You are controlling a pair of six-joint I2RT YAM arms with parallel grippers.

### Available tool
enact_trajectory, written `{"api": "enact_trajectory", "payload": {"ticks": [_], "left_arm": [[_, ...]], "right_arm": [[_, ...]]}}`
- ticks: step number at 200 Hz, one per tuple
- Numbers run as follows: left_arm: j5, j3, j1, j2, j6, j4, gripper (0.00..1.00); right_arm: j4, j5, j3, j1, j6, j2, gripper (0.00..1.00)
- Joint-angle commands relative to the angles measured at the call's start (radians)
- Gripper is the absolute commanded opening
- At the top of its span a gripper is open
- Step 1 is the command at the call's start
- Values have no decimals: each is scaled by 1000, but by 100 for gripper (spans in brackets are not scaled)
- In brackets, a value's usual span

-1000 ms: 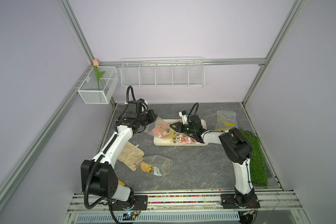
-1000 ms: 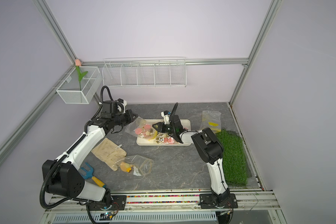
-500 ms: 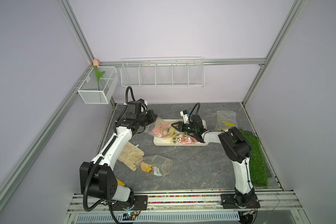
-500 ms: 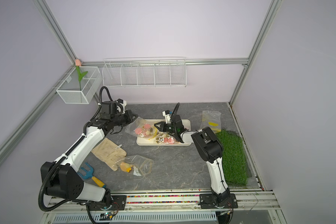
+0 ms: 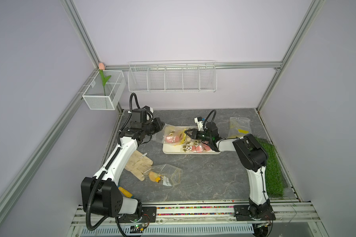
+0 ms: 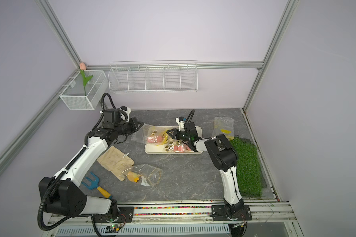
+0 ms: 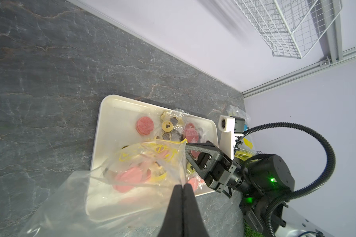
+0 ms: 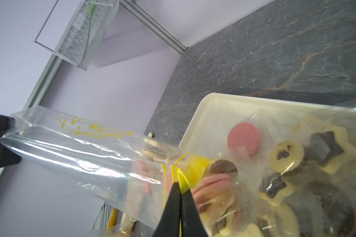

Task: Pour cookies out of the ziploc bag
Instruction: 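Pour the cookies out of the ziploc bag onto the tray.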

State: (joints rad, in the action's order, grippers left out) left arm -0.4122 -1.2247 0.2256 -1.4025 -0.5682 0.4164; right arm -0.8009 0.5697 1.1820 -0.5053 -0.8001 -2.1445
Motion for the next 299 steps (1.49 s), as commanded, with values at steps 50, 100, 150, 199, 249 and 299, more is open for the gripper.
{"api": "enact_trajectory", "payload": {"ticks": [50,100,150,199,249,299], "left_arm": [[-32,14,-11,10,-5,-59,0],[-75,32,-11,15,-14,-84,0],[-153,62,-11,11,-53,-160,0],[-196,57,-11,8,-35,-168,0],[-212,67,-11,4,-30,-184,0],[-196,71,-11,-7,-35,-197,0]], "right_arm": [[-93,55,0,12,-29,-5,23],[-149,92,14,4,-45,-39,41],[-102,75,-2,-2,3,-22,50],[-22,90,19,4,49,-14,65],[22,90,48,5,65,-25,69],[87,76,34,3,142,29,70]]}}
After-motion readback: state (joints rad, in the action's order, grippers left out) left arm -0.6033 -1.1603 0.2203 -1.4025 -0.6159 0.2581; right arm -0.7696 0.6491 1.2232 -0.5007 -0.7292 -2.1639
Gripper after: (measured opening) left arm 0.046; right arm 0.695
